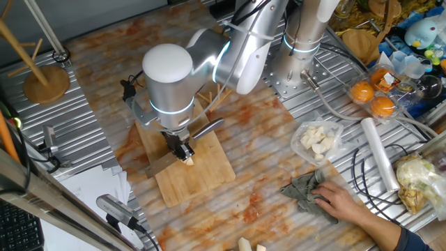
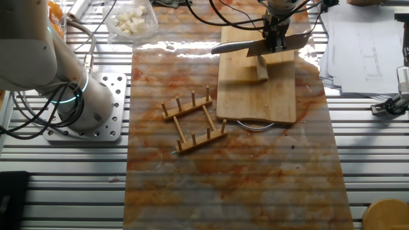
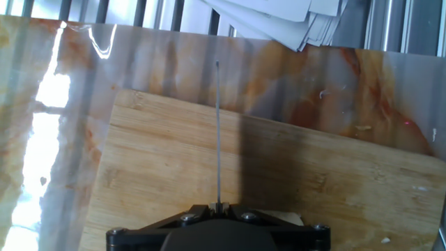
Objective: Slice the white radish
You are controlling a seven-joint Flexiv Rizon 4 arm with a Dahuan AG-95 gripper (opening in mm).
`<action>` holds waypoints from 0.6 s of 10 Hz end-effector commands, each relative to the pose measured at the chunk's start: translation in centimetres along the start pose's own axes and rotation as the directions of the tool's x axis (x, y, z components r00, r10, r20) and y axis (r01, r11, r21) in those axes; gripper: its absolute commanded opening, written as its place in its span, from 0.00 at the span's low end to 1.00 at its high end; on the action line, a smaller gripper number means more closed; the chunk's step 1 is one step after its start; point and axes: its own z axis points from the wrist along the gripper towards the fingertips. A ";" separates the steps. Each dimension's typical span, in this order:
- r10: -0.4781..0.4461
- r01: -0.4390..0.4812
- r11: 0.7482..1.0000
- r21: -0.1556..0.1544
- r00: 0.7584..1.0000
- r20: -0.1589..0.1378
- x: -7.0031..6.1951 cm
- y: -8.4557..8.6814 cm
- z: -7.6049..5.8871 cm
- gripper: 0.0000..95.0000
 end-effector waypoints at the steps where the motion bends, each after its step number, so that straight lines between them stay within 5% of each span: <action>1: -0.005 0.004 1.000 0.014 0.999 0.050 0.5 -0.4 2.3 0.00; 6: -0.009 0.010 1.000 -0.019 0.998 0.056 0.7 -0.4 2.5 0.00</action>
